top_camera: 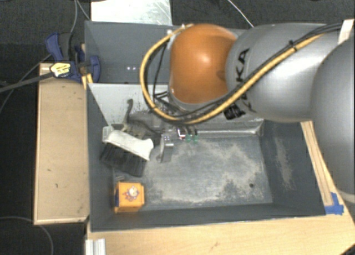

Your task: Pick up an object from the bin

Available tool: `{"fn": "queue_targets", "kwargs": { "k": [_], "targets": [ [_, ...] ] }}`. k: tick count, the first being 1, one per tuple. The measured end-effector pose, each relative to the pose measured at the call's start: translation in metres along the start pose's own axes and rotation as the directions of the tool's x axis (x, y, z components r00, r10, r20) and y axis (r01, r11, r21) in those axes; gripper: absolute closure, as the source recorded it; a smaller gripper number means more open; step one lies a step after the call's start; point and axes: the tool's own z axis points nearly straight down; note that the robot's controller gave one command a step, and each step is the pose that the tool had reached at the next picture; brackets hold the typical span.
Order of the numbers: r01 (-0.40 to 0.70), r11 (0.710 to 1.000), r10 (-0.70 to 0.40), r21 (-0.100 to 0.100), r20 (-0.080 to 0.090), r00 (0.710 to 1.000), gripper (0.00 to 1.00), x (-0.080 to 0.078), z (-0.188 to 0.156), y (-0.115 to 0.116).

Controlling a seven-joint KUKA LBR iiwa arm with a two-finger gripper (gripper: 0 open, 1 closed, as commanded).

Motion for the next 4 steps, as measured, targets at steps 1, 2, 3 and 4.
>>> {"fn": "queue_targets", "kwargs": {
  "k": [1, 2, 3, 4],
  "targets": [
    [-0.006, 1.000, 0.006, -0.001, 0.008, 1.000, 0.00, -0.002, -0.005, -0.001],
    [0.001, 1.000, -0.001, 0.000, -0.005, 1.000, 0.00, -0.007, 0.079, 0.014],
    [0.160, 0.987, -0.160, -0.002, 0.014, 0.987, 0.00, -0.017, 0.064, 0.037],
    [0.215, 0.977, -0.215, -0.002, -0.007, 0.977, 0.00, -0.018, 0.128, 0.044]
  ]
}}
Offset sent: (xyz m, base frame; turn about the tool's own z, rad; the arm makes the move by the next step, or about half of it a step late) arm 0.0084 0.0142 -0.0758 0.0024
